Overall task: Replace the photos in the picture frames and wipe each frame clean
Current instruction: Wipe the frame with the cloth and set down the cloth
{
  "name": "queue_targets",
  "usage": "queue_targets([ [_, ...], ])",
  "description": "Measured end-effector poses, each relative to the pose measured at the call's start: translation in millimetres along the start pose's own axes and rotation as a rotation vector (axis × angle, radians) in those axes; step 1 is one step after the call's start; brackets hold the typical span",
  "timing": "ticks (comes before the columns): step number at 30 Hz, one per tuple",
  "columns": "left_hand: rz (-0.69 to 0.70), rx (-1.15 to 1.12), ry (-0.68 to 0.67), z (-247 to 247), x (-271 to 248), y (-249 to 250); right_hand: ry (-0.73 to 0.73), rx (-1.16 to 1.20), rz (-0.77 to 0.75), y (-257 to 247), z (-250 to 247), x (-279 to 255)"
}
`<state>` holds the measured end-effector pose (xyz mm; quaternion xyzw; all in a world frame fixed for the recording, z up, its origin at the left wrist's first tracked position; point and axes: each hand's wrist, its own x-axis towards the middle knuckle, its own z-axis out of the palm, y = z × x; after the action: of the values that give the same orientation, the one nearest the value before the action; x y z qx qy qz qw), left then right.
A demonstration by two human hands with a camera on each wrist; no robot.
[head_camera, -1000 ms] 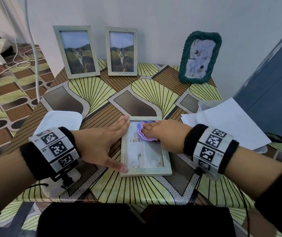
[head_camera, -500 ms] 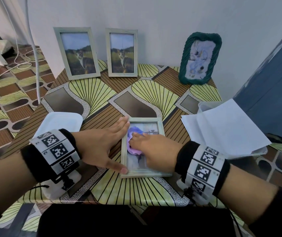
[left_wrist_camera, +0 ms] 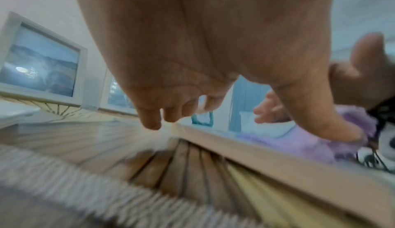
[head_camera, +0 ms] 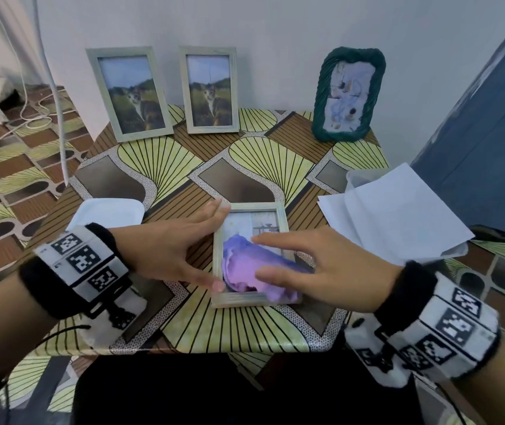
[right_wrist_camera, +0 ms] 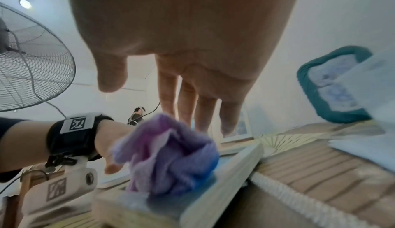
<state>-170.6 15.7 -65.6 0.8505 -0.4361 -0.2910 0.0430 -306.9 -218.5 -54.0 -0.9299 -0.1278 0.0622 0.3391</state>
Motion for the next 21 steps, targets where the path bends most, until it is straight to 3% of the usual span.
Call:
queue_targets([
  [5, 0.061, -0.133, 0.273, -5, -18, 23, 0.086, -0.279, 0.038, 21, -10, -16],
  [10, 0.124, -0.023, 0.233, 10, -12, 71, -0.166, -0.347, 0.104, 35, -2, -13],
  [16, 0.072, 0.014, 0.215, 15, 13, 95, -0.21, -0.346, 0.097, 38, -1, -16],
  [21, 0.155, 0.342, 0.325, 27, 24, 103, -0.224, -0.361, 0.101, 40, 0, -17],
])
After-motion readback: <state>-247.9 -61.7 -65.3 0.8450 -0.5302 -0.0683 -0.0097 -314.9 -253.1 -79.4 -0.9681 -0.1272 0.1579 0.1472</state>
